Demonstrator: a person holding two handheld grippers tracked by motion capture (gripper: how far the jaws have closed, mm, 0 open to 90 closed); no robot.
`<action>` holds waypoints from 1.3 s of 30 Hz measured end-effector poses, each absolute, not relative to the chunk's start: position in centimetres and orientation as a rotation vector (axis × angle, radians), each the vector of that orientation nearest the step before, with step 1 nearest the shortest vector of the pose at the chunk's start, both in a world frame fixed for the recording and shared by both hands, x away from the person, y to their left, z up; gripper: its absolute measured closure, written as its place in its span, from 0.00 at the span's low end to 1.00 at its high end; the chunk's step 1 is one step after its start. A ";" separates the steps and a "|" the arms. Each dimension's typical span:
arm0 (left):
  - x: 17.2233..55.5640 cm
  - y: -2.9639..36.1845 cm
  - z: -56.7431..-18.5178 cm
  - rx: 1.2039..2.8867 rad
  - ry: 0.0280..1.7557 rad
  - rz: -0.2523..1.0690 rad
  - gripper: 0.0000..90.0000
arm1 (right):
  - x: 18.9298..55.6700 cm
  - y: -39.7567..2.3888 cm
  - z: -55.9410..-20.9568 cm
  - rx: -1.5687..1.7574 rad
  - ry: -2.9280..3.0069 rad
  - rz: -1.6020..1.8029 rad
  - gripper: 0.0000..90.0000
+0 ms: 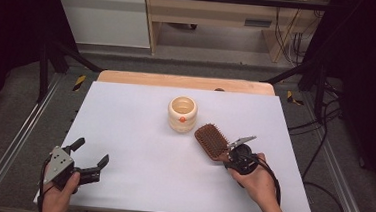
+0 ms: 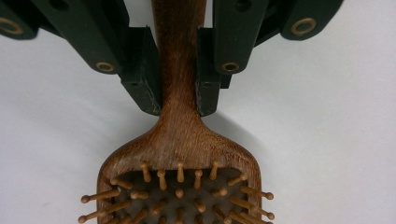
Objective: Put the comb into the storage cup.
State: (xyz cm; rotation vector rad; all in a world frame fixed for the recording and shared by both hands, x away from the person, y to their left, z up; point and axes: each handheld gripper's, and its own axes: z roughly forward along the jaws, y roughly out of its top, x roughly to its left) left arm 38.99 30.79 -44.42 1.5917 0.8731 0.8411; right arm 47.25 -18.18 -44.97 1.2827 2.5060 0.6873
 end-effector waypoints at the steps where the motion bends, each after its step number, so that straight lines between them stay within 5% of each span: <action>1: 39.0 30.8 -44.4 1.590 0.875 0.837 0.03 | 47.1 -18.2 -44.8 1.286 2.501 0.703 0.81; 21: 39.0 26.3 -41.1 1.621 0.823 0.710 0.03 | 46.2 -18.6 -43.9 1.207 2.344 1.043 0.81; 39: 43.3 18.7 -37.6 1.562 0.800 0.557 0.04 | 45.7 -17.6 -43.0 1.136 2.263 1.178 0.81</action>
